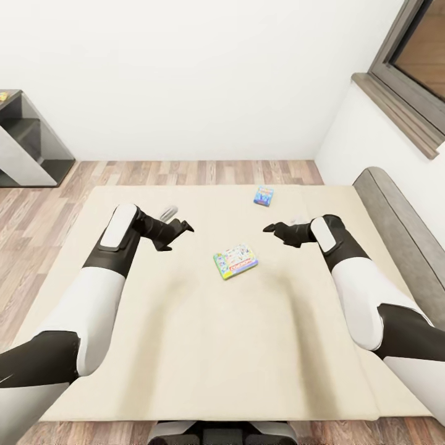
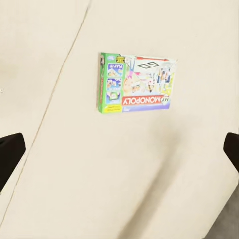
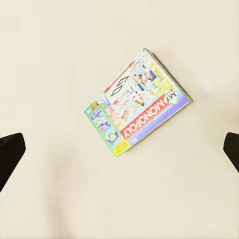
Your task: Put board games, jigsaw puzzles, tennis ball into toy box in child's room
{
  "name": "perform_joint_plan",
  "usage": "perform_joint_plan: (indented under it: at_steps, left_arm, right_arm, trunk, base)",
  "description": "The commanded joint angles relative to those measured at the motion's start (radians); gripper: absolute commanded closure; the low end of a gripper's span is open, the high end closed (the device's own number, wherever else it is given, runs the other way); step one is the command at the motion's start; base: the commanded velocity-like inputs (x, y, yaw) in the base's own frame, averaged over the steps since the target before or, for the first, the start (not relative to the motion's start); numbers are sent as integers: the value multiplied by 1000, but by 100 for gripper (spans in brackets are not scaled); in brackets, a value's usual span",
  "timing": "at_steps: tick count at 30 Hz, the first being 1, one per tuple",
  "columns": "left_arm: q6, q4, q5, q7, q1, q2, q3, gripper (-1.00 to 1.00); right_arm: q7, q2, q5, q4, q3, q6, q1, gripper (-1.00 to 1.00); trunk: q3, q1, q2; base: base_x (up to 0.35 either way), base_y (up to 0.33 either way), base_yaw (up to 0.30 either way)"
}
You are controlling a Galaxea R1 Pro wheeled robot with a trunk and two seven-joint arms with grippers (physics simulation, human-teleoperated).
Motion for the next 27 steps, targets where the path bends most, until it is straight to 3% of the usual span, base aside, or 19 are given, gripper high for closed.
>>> perform_joint_plan:
  at_steps: [1, 4, 7, 8, 10, 14, 17, 27]
  left_arm:
    - [-6, -3, 0, 10, -4, 0, -5, -100]
    - [-15, -7, -36, 8, -12, -1, -26, -100]
    - [-18, -9, -112, -8, -23, -3, -88, -100]
    - [-18, -9, -112, -8, -23, -3, -88, -100]
    - [-16, -9, -147, -40, -30, 1, -124, -100]
    - [-10, -1, -164, -91, -34, 7, -144, -100]
    - [-6, 37, -178, -163, -39, 19, -150, -100]
    - [-28, 152, -186, -216, -73, 24, -141, -100]
  right_arm:
    - [7, 1, 9, -8, -5, 16, -1, -100]
    - [6, 1, 9, -21, -5, 31, 0, -100]
    - [5, 1, 9, -34, -6, 44, -1, -100]
    - [5, 1, 9, -34, -6, 44, -1, -100]
    - [6, 2, 9, -39, -7, 48, -2, -100]
    - [8, 4, 9, -42, -6, 52, -2, -100]
    - [8, 6, 9, -44, -6, 54, -2, -100]
    - [9, 4, 10, -47, -6, 57, -5, -100]
  trunk:
    - [-3, 0, -2]
    - [-8, 0, -2]
    - [-13, 0, -2]
    - [-15, 0, -2]
    - [-18, 0, -2]
    - [-24, 0, -2]
    - [-29, 0, -2]
    - [-46, 0, -2]
  base:
    - [0, 0, 0]
    - [0, 0, 0]
    - [0, 0, 0]
    - [0, 0, 0]
    - [0, 0, 0]
    - [0, 0, 0]
    - [0, 0, 0]
    - [0, 0, 0]
